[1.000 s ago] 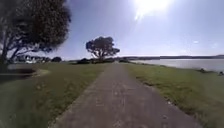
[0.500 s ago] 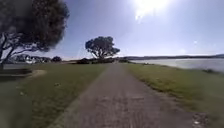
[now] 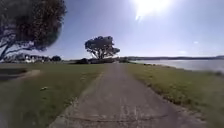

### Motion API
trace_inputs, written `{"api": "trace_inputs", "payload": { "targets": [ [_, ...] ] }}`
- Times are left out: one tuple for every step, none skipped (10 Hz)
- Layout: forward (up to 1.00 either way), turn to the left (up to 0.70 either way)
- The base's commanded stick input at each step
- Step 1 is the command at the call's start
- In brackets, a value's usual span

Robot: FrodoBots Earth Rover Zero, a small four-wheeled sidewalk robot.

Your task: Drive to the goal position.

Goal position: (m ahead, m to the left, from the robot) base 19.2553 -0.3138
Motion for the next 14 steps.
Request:
{"api": "trace_inputs", "payload": {
  "targets": [
    [1.0,0.0],
    [1.0,0.0],
    [1.0,0.0],
    [1.0,0.0],
    [1.0,0.0],
    [1.0,-0.13],
    [1.0,-0.23],
    [1.0,-0.06],
    [1.0,0.0],
    [1.0,0.0],
    [1.0,0.0],
    [1.0,0.0],
    [1.0,0.0],
    [1.0,0.0]
  ]
}}
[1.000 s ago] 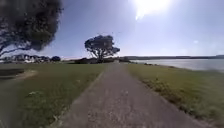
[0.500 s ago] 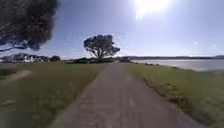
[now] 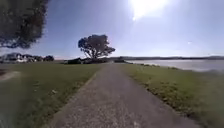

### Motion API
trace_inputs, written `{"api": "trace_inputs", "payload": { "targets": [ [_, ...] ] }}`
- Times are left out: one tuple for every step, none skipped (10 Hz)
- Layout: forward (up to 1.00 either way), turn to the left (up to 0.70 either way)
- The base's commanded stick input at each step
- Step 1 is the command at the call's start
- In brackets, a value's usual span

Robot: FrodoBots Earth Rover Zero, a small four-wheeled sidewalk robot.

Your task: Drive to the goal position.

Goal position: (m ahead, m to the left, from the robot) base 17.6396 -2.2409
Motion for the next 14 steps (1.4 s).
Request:
{"api": "trace_inputs", "payload": {
  "targets": [
    [1.0,0.0],
    [1.0,0.0],
    [1.0,0.0],
    [1.0,0.0],
    [1.0,0.0],
    [1.0,0.0],
    [1.0,0.0],
    [1.0,0.0],
    [1.0,0.0],
    [1.0,0.0],
    [1.0,0.0],
    [1.0,0.0],
    [1.0,0.0],
    [1.0,0.0]
  ]
}}
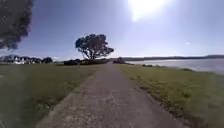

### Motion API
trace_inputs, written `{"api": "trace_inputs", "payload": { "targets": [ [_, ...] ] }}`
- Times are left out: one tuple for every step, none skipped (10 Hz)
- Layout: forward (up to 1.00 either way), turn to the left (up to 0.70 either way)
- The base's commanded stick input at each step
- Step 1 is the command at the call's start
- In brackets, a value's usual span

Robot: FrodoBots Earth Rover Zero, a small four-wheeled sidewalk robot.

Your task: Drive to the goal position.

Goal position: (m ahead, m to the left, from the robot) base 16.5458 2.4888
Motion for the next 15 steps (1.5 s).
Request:
{"api": "trace_inputs", "payload": {
  "targets": [
    [1.0,0.0],
    [1.0,0.07],
    [1.0,0.24],
    [1.0,0.11],
    [1.0,0.0],
    [1.0,0.0],
    [1.0,0.0],
    [1.0,0.0],
    [1.0,0.0],
    [1.0,0.0],
    [1.0,0.0],
    [1.0,0.0],
    [1.0,0.0],
    [1.0,0.0],
    [1.0,0.0]
  ]
}}
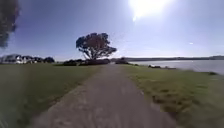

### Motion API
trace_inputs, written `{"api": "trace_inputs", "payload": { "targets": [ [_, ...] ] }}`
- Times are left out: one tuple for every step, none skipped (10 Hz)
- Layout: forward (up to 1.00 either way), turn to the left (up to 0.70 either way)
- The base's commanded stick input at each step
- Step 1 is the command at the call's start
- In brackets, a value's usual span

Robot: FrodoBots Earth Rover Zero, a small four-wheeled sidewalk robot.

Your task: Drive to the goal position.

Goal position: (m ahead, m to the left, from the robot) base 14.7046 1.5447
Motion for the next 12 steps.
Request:
{"api": "trace_inputs", "payload": {
  "targets": [
    [1.0,0.0],
    [1.0,0.0],
    [1.0,0.0],
    [1.0,0.0],
    [1.0,0.0],
    [1.0,0.0],
    [1.0,0.0],
    [1.0,0.0],
    [1.0,0.0],
    [1.0,0.0],
    [1.0,0.0],
    [1.0,0.0]
  ]
}}
